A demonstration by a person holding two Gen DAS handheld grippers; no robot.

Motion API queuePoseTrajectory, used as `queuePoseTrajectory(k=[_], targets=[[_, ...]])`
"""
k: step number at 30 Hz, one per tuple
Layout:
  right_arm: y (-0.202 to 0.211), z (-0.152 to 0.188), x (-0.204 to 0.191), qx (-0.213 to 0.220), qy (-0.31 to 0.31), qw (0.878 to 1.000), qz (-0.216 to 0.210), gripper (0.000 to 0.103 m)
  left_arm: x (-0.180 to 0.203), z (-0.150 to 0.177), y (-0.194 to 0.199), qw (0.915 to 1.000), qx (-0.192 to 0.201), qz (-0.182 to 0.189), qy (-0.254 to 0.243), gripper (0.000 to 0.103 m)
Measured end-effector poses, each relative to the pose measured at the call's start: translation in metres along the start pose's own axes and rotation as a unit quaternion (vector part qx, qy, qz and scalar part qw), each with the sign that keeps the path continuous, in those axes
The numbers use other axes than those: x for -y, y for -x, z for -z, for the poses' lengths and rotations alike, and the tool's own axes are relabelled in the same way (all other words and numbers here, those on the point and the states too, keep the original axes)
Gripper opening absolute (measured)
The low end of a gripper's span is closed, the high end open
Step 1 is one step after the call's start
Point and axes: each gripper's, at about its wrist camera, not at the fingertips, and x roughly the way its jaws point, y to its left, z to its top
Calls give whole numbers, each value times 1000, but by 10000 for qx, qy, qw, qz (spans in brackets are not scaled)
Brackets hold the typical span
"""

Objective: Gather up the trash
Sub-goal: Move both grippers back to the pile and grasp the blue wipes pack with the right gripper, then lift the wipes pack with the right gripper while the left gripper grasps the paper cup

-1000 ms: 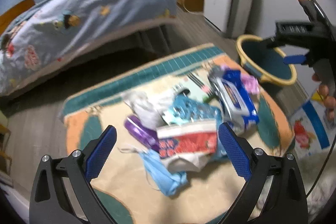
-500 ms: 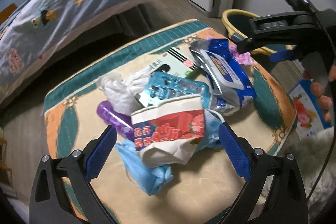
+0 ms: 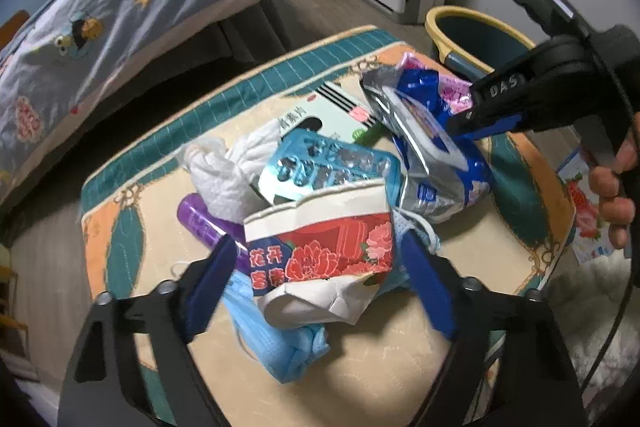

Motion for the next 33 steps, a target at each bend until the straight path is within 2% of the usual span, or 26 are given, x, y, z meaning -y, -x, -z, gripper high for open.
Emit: queuePoseTrajectory(k=[1, 2, 3, 4, 6, 11, 15, 20, 22, 23, 25, 26, 27, 29, 33], targets=[[1, 0, 0, -12, -4, 10000, -10, 13, 1, 0, -2, 10000, -48, 32, -28, 68], [3, 0, 0, -11, -6, 10000, -57, 8, 1, 1, -2, 9999, -71, 62, -54, 57], [7, 0, -2, 27, 2, 10000, -92, 7, 2, 1, -2, 9999, -83, 68, -102, 51], [10, -1, -3, 65, 8, 9999, -123, 7, 1, 1, -2, 9999, -77, 47, -117, 41], [20, -2, -8, 181, 51, 9995, -244, 6, -4, 0, 1, 10000, -5, 15, -12, 34], [37, -4, -21, 391, 238, 9981, -422, 6, -30, -1, 6, 9982, 94, -144, 574, 33], [48, -7, -30, 521, 382, 9965, -540, 6, -61, 4, 6, 9921, 91, -223, 1231, 33], [57, -11, -39, 594, 480, 9938, -807, 6, -80, 5, 4, 9865, 63, -263, 1615, 33], [55, -12, -40, 602, 531, 9941, -732, 6, -86, 7, 0, 9850, 16, -402, 1677, 41], [52, -13, -39, 579, 537, 9948, -636, 7, -88, 8, -1, 9847, -11, -446, 1687, 52], [45, -15, -35, 497, 517, 9966, -401, 13, -94, 11, -6, 9830, -71, -467, 1776, 68], [41, -15, -32, 459, 512, 9973, -261, 30, -95, 12, -7, 9825, -95, -459, 1801, 74], [37, -16, -29, 445, 511, 9977, -94, 56, -94, 13, -10, 9820, -159, -413, 1837, 76], [31, -16, -24, 418, 500, 9979, 41, 71, -94, 14, -17, 9822, -263, -315, 1835, 78], [8, -15, -12, 20, 338, 9994, -46, 78, -80, 14, -28, 9863, -493, -238, 1554, 79]])
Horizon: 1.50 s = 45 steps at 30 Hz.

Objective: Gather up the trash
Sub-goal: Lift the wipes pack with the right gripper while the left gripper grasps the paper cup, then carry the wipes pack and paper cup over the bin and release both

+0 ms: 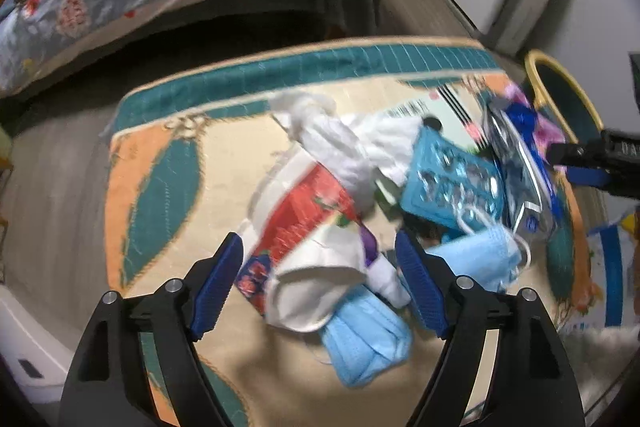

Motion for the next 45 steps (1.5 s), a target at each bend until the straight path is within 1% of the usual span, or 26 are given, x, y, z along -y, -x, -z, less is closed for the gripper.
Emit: queuePoseTrajectory(k=[2, 4, 7, 10, 11, 12, 13, 15, 19, 22, 25, 27, 31, 35, 38, 41, 45], targets=[[-10, 3, 2, -146, -35, 9999, -45, 81, 7, 2, -6, 9996, -111, -92, -225, 79], [-15, 3, 3, -219, -75, 9997, -112, 85, 11, 3, -9, 9992, -151, -178, -331, 79], [-20, 1, 1, -285, -122, 9989, -355, 87, 10, 4, -10, 9994, -136, -125, -297, 78], [-19, 0, -2, -261, -148, 9974, -654, 90, 10, 4, -12, 9991, -199, -97, -356, 56], [-21, 0, -3, -306, -133, 9969, -716, 89, 10, 4, -12, 9990, -219, -115, -374, 51], [-22, 1, -4, -325, -115, 9963, -785, 81, 10, 4, -12, 9990, -235, -92, -363, 50], [-22, 1, -6, -313, -105, 9963, -792, 80, 9, 3, -12, 9991, -231, -80, -358, 50], [-19, 1, -9, -272, -58, 9960, -845, 64, 9, 3, -9, 9990, -183, -105, -383, 49], [-11, 4, -21, -177, 93, 9970, -751, 62, 13, -2, 4, 9983, 58, -136, -561, 49], [0, 5, -22, -122, 95, 9969, -777, 62, 20, -6, 18, 9975, 287, -37, -644, 49], [17, 6, -27, -10, 214, 9973, -700, 62, 30, -12, 34, 9958, 531, 76, -742, 49], [37, 5, -32, 185, 341, 9968, -697, 62, 38, -18, 45, 9943, 709, 174, -776, 49], [78, 1, -32, 606, 437, 9931, -907, 62, 54, -30, 68, 9892, 1112, 383, -871, 49], [124, -7, -23, 1117, 557, 9880, -910, 62, 71, -38, 84, 9835, 1409, 364, -1071, 49], [157, -12, -9, 1527, 615, 9820, -922, 62, 78, -45, 94, 9810, 1548, 418, -1089, 49], [179, -20, 3, 1837, 588, 9769, -917, 62, 91, -53, 101, 9769, 1721, 417, -1196, 49], [192, -30, 18, 2039, 621, 9739, -782, 62, 110, -59, 108, 9728, 1852, 474, -1307, 49]])
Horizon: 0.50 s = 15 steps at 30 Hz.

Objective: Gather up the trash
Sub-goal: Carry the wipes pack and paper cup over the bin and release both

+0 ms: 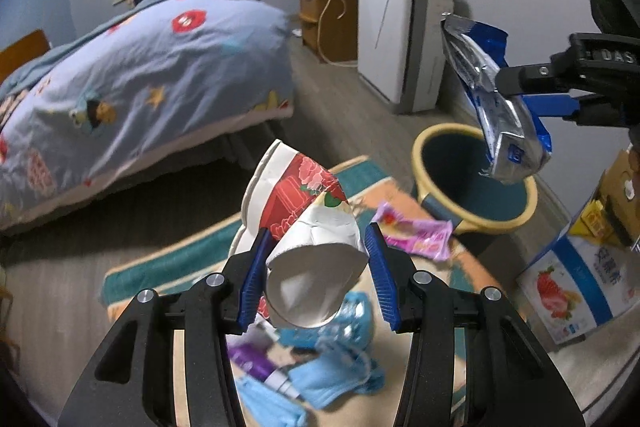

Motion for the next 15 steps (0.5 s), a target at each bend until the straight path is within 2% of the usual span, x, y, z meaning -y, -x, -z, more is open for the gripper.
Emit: queuePoseTrajectory(k=[5, 11, 15], targets=[[8, -15, 26, 125, -35, 9998, 121, 62, 29, -22, -1, 9994, 143, 166, -253, 49], [13, -31, 62, 272, -182, 9988, 360, 62, 63, -73, 2, 9957, 487, 715, -346, 49], [8, -31, 83, 195, -203, 9977, 612, 62, 87, -93, -11, 9925, 557, 953, -523, 49]])
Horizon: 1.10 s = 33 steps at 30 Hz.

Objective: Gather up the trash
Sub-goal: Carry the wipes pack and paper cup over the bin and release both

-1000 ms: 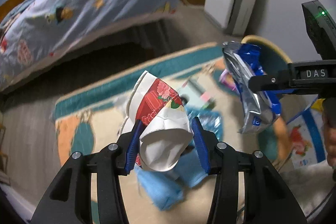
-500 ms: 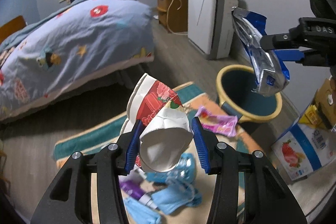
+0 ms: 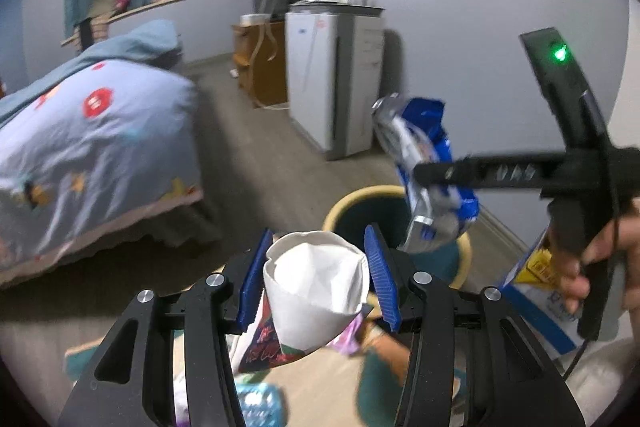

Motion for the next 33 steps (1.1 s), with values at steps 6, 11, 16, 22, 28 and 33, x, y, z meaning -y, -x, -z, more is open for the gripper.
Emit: queuePoseTrajectory(k=[6, 11, 16, 22, 28, 33], targets=[[-18, 3, 41, -248, -272, 9989, 306, 62, 25, 7, -41, 9995, -212, 230, -85, 49], [-32, 7, 66, -390, -566, 9970, 367, 62, 42, 13, -69, 9984, -370, 204, -371, 49], [-47, 14, 80, -576, -597, 9948, 586, 63, 50, 17, -96, 9976, -528, 347, -265, 49], [-60, 20, 97, -773, -785, 9914, 711, 63, 64, 29, -118, 9959, -699, 482, -319, 49], [-65, 24, 106, -773, -851, 9903, 785, 63, 75, 37, -137, 9950, -787, 503, -348, 49], [-67, 24, 113, -731, -1019, 9891, 774, 63, 78, 36, -149, 9954, -737, 500, -356, 49]])
